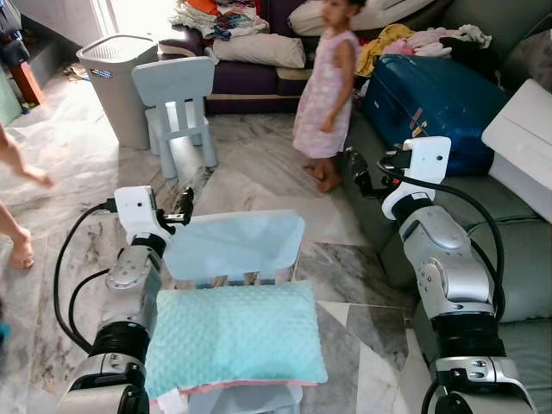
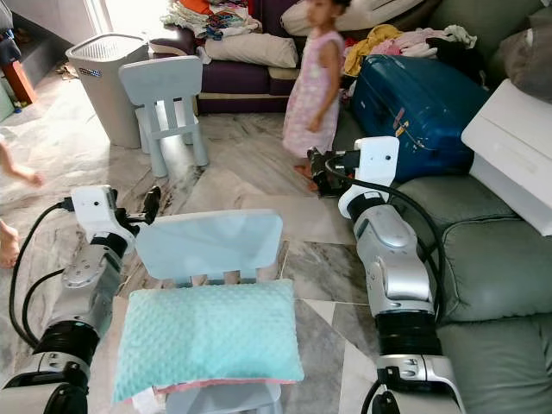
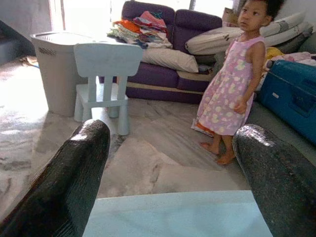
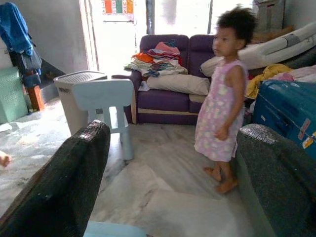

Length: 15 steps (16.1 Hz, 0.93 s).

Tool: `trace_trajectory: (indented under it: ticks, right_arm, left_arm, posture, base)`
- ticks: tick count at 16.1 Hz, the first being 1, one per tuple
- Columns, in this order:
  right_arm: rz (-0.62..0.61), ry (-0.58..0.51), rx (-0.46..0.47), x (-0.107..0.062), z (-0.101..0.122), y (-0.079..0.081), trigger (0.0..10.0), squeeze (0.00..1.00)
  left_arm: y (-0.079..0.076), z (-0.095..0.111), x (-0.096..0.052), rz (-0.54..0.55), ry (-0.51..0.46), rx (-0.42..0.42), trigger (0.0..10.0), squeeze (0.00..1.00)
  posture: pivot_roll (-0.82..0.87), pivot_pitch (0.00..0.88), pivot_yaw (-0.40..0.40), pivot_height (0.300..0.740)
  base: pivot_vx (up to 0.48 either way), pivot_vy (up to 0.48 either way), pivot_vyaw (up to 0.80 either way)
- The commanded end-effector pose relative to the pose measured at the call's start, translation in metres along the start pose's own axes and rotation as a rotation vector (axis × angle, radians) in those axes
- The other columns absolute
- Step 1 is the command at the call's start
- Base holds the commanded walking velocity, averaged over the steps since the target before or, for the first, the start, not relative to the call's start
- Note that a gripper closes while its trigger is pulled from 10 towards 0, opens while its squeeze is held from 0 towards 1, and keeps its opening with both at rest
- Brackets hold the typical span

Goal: Move the pillow to the sofa

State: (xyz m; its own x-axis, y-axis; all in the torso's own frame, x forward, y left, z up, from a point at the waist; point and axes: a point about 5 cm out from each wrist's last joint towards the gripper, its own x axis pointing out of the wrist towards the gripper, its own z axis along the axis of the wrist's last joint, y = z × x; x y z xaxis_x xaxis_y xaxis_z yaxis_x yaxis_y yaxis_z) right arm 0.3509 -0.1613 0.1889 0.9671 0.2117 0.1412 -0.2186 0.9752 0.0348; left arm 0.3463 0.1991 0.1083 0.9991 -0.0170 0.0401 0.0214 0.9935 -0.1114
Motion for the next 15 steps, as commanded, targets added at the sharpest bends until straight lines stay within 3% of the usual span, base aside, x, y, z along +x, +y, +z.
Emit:
trace_trajectory:
  ticks: [1,15]
  right_arm:
    - [0.01,-0.019,-0.006,-0.0004,0.005,0.0013,10.0,0.0]
    - [0.025,0.002,-0.016,-0.0063,-0.0019,0.0075,10.0,0.0]
  left_arm:
    - [0.0009,0.001,-0.0002,0.005,0.001,-0.004,10.0,0.0]
    - [-0.001,-0.0032,-0.0028,0.003,0.024,-0.014,10.0,0.0]
  posture:
    - [-0.19,0.0,-0.035,0.74]
    - [-0.19,0.0,-0.035,0.74]
  base:
    - [0.0,0.0,0.0]
    - [0.0,0.0,0.0]
